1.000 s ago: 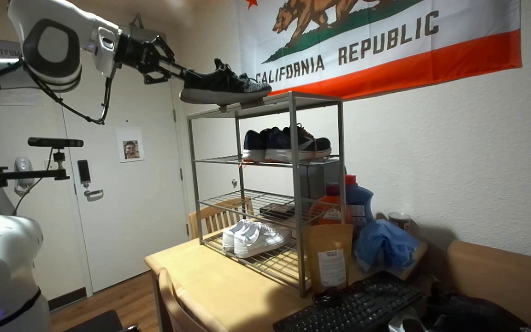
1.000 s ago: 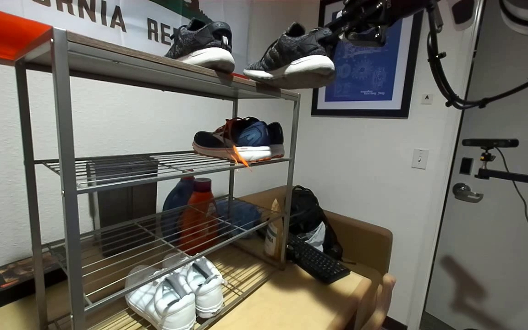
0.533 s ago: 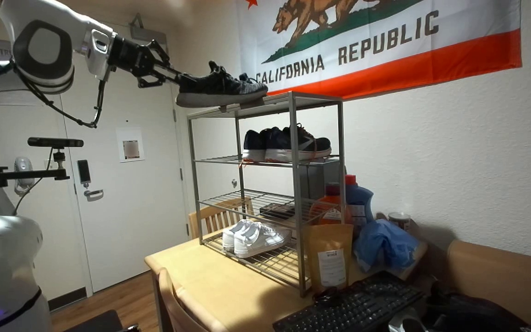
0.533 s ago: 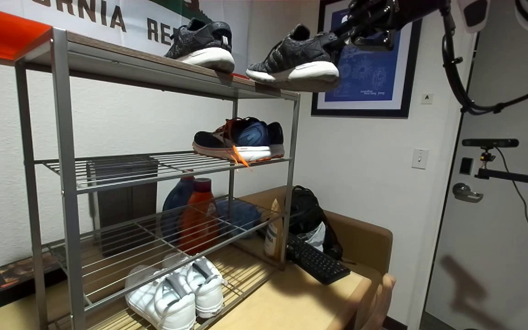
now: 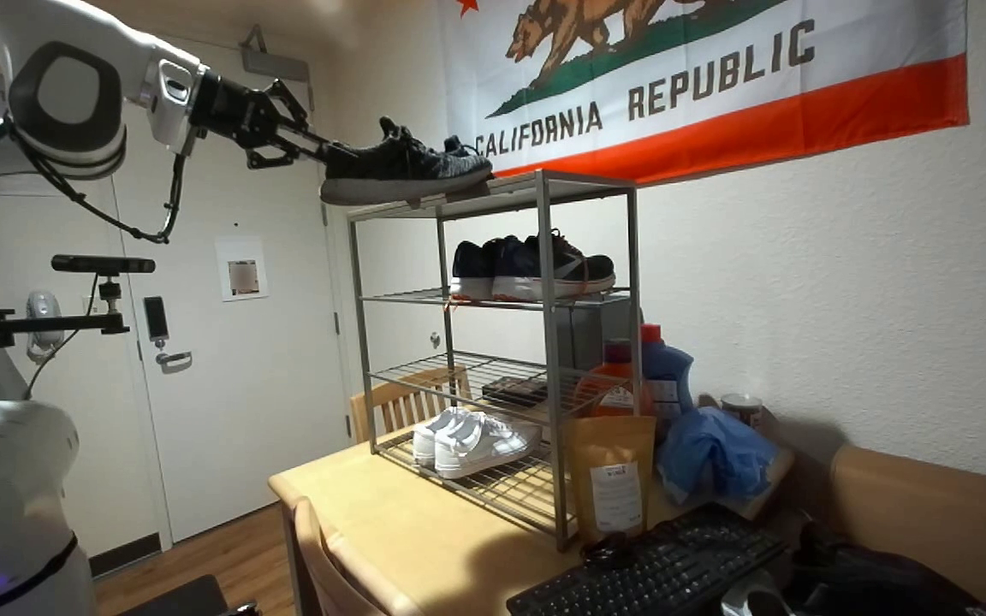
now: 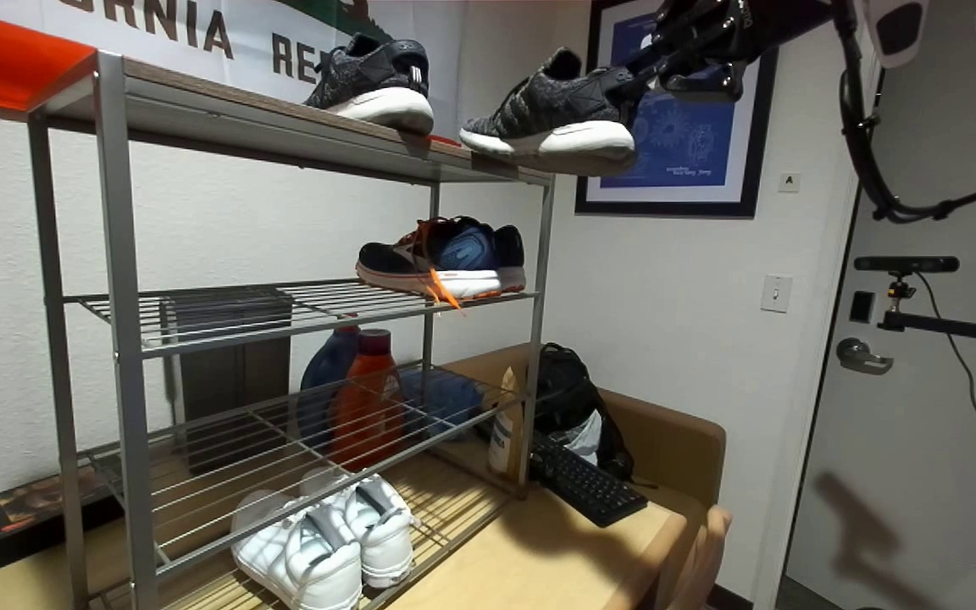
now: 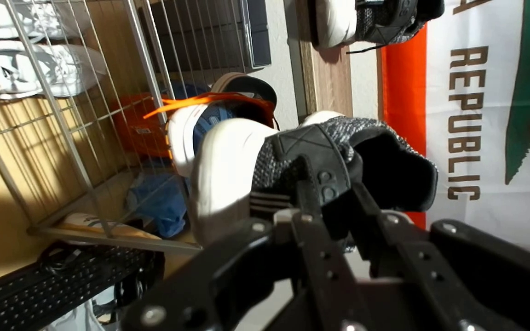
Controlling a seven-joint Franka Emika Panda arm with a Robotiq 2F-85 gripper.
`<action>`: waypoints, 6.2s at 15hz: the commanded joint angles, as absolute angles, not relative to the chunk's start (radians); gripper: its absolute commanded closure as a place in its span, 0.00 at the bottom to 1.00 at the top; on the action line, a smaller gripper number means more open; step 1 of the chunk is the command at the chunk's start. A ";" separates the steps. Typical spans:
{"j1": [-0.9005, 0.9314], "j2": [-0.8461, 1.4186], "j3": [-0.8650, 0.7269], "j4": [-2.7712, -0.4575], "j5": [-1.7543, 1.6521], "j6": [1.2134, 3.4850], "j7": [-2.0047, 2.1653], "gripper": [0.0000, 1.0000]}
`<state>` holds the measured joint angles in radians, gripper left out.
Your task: Remove the right shoe from the top of the shoe rack and place it on the third shelf from the top
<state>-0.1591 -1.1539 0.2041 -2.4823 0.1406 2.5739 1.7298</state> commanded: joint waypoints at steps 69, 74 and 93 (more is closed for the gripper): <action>-0.147 -1.243 0.211 -2.597 0.155 2.427 1.707 0.94; -0.143 -1.208 0.209 -2.652 0.154 2.528 1.686 0.94; -0.134 -1.089 0.205 -2.765 0.166 2.794 1.572 0.94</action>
<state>-0.1294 -1.1310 0.2086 -2.7714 0.1452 2.7177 1.6029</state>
